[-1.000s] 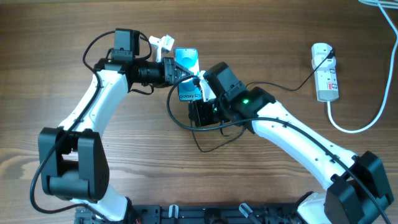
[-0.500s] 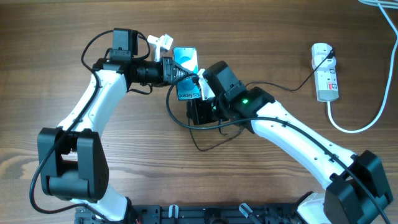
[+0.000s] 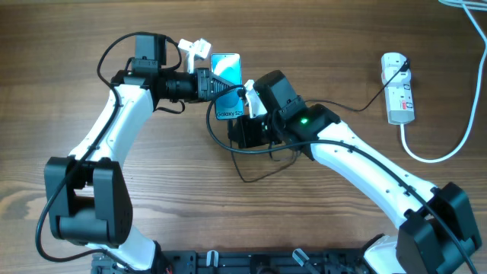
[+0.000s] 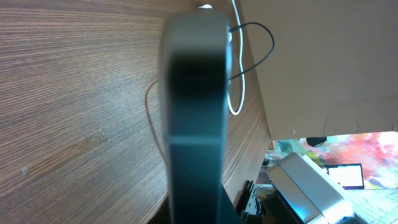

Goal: Plug charger to phone and switch on socket

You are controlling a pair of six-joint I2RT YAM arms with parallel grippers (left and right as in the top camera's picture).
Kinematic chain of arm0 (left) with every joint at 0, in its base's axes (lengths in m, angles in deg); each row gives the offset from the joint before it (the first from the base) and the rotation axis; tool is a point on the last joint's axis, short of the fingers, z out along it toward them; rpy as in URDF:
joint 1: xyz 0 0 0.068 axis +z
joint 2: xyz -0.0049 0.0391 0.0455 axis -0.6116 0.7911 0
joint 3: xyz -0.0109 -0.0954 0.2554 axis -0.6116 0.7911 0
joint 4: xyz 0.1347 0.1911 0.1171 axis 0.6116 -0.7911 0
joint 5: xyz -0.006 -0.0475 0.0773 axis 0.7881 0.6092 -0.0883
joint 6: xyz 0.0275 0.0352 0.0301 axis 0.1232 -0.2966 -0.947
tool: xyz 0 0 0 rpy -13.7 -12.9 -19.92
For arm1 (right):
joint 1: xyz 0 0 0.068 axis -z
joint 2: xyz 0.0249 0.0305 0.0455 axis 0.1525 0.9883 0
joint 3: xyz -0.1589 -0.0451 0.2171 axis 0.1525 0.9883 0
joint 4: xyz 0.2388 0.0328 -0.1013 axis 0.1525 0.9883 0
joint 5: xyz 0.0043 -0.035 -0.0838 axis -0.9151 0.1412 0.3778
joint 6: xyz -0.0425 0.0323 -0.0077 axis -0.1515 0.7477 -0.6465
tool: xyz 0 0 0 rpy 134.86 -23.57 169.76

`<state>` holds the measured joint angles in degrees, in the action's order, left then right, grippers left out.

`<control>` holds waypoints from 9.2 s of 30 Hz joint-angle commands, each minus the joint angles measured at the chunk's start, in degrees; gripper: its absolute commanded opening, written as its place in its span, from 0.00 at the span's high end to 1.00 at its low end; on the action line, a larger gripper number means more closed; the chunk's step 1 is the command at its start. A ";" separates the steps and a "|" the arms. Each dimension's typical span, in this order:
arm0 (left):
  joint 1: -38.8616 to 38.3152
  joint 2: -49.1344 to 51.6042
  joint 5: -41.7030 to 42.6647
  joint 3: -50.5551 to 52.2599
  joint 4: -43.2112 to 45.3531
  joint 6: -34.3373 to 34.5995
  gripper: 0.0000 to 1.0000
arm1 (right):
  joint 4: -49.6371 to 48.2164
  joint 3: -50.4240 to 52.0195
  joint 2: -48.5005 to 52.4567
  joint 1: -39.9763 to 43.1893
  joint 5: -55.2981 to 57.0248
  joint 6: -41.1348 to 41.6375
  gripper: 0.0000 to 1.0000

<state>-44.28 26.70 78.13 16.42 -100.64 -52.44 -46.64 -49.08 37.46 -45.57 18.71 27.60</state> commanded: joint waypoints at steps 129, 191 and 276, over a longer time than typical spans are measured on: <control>-9.38 0.66 -23.26 0.92 -7.43 8.41 0.96 | 4.98 -0.57 0.57 18.56 6.51 -9.92 0.00; -18.71 12.81 -48.02 1.51 -5.35 19.06 0.52 | 2.29 -0.57 0.57 20.63 24.04 6.67 0.01; 7.28 12.68 -48.15 1.42 -9.44 19.06 0.00 | 6.82 -1.25 0.31 20.65 23.67 1.22 0.00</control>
<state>-37.00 37.61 31.62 16.10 -109.43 -33.12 -41.11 -49.01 37.46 -24.83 41.72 33.39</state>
